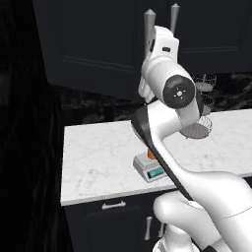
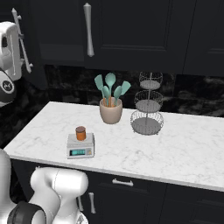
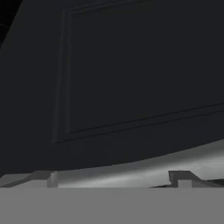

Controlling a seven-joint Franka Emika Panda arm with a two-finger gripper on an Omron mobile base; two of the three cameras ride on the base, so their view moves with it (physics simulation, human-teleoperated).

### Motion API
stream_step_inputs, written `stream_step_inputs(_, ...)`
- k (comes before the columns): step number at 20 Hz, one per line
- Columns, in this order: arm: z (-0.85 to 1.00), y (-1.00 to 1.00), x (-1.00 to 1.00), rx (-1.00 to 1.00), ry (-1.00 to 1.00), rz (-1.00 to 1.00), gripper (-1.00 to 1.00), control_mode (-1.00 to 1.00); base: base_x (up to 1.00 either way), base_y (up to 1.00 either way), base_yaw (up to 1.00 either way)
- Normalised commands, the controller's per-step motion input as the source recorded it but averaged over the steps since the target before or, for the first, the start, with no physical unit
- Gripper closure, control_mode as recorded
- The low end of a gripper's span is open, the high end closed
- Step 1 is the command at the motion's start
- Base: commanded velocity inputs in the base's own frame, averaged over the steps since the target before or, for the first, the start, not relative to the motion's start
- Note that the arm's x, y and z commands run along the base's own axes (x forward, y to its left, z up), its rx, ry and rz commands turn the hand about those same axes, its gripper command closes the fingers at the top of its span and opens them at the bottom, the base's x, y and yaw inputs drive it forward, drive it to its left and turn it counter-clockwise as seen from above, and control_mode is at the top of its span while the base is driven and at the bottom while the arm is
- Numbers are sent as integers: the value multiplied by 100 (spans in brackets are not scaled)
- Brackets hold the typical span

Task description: Pick the jam and place it on the digital scale for weighing, and close the cabinet.

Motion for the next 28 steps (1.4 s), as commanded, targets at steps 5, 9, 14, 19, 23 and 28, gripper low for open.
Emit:
stream_step_inputs(5,-38,19,100,0,0,8,-100,-100,0,0,0)
stream_step_inputs(9,-36,28,100,0,-4,9,-100,-100,0,0,0)
stream_step_inputs(14,-42,30,100,0,-3,5,-100,-100,0,0,0)
stream_step_inputs(19,-38,35,100,0,-1,0,-100,-100,0,0,0)
stream_step_inputs(23,-19,24,100,0,3,0,-100,-100,0,0,0)
stream_step_inputs(28,-22,15,100,0,10,1,-100,-100,0,0,0)
